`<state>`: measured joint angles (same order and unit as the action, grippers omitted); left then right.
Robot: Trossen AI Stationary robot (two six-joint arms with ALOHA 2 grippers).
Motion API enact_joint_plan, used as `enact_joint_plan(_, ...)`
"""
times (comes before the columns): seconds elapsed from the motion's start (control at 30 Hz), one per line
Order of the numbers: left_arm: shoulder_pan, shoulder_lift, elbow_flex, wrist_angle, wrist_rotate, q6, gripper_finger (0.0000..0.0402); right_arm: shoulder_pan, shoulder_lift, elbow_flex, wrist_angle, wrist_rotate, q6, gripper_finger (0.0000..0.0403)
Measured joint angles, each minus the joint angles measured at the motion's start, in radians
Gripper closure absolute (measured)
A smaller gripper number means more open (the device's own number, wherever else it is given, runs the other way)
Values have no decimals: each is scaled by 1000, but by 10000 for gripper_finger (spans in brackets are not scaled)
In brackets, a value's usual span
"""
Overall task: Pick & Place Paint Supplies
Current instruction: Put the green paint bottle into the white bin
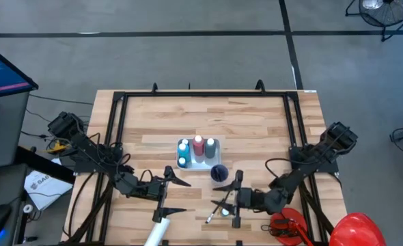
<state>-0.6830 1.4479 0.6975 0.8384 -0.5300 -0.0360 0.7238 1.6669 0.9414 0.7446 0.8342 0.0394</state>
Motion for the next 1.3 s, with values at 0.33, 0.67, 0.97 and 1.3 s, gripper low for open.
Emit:
enact_joint_plan(0.33, -4, 0, 0, -89, 4, -92, 27, -24, 4, 242, -716, -268, 483, 243)
enact_joint_plan(0.67, -19, 0, 0, -241, 5, -188, 27, -27, 8, 365, -970, -473, 732, 257)
enact_joint_plan(0.97, -18, 0, 0, -264, 48, -232, 27, -3, 8, 374, -1014, -609, 1024, 267)
enact_joint_plan(1.3, -32, 0, 0, -264, 75, -235, 27, 70, 17, 374, -1146, -520, 1114, 269)
